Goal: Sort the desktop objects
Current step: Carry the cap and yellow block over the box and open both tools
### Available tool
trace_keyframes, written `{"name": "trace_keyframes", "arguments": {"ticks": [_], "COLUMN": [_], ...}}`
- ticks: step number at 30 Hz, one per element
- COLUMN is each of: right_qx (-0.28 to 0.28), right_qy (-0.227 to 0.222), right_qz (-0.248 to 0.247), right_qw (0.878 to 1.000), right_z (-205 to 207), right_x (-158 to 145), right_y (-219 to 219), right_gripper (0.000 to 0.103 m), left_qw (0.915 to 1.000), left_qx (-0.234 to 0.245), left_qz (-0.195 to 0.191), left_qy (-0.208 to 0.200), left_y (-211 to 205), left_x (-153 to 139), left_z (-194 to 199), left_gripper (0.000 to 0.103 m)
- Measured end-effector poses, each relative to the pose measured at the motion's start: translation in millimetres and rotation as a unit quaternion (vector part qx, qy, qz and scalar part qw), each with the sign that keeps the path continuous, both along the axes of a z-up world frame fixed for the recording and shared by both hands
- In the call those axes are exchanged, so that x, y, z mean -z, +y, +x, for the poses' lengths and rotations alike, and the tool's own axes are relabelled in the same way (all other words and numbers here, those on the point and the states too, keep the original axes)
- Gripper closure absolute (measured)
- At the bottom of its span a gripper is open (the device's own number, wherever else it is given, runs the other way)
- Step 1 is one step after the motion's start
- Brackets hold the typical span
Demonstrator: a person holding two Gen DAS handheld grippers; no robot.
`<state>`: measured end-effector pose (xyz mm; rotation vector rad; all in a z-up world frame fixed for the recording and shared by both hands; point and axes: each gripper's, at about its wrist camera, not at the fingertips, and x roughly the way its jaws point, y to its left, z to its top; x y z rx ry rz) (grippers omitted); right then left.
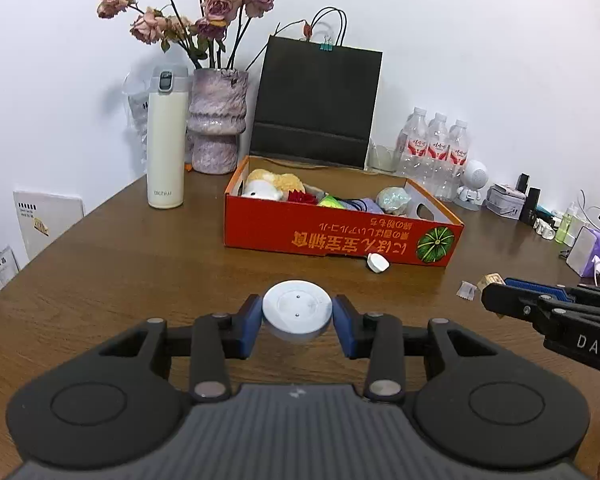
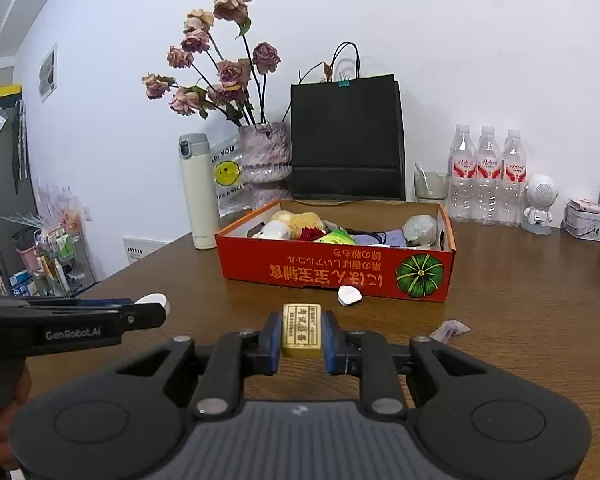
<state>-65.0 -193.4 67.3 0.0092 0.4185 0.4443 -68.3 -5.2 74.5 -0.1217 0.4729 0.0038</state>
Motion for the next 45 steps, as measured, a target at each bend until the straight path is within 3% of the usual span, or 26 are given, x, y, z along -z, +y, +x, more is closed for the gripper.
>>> {"name": "trace_keyframes", "arguments": {"ticks": [4,10,14,19,22,26,32,37,38,39,42,45], "right_qx": [-0.001,-0.002,-0.004,-0.027,-0.049,-0.071,-0.052,-0.028,-0.029,-0.032,-0.040,-0.025], "right_qy": [-0.004,-0.003,-0.011,-0.008,0.033,0.104,0.219,0.266,0.277,0.283,0.278,0.257], "right_qz": [0.006,0.024,0.028,0.038,0.061,0.092,0.091,0.056,0.057,0.062,0.078,0.076], "right_qw": [1.000,1.000,1.000,0.999,0.996,0.988,0.970,0.962,0.959,0.956,0.957,0.963], "right_z": [3,33,75,142,194,260,325,334,335,335,328,322], "right_x": [-2,-15,-28,-38,-34,-12,19,32,34,33,18,-7], "right_y": [-2,-9,-8,7,22,46,80,94,93,91,84,71], "right_gripper": [0.084,0.084,0.084,0.084,0.084,0.084,0.083,0.078,0.071,0.064,0.057,0.056], "left_qw": [1.0000,0.9994,0.9975,0.9988,0.9988,0.9955,0.9934,0.9931,0.9935,0.9942,0.9956,0.9965], "left_qx": [0.002,-0.005,-0.008,0.026,0.044,0.046,0.057,0.068,0.064,0.060,0.055,0.047], "left_qz": [0.008,0.030,0.056,0.033,0.023,0.061,0.057,0.040,0.039,0.034,0.008,-0.004], "left_qy": [-0.003,-0.016,-0.043,-0.024,0.005,0.057,0.083,0.086,0.085,0.083,0.076,0.070], "left_y": [-1,13,29,49,50,43,51,58,60,62,70,74], "left_x": [0,-8,-24,-32,-20,2,15,7,5,2,-14,-32], "left_z": [6,49,100,175,215,252,263,261,259,257,250,241], "left_gripper": [0.063,0.063,0.063,0.063,0.063,0.063,0.062,0.059,0.059,0.059,0.059,0.044]}}
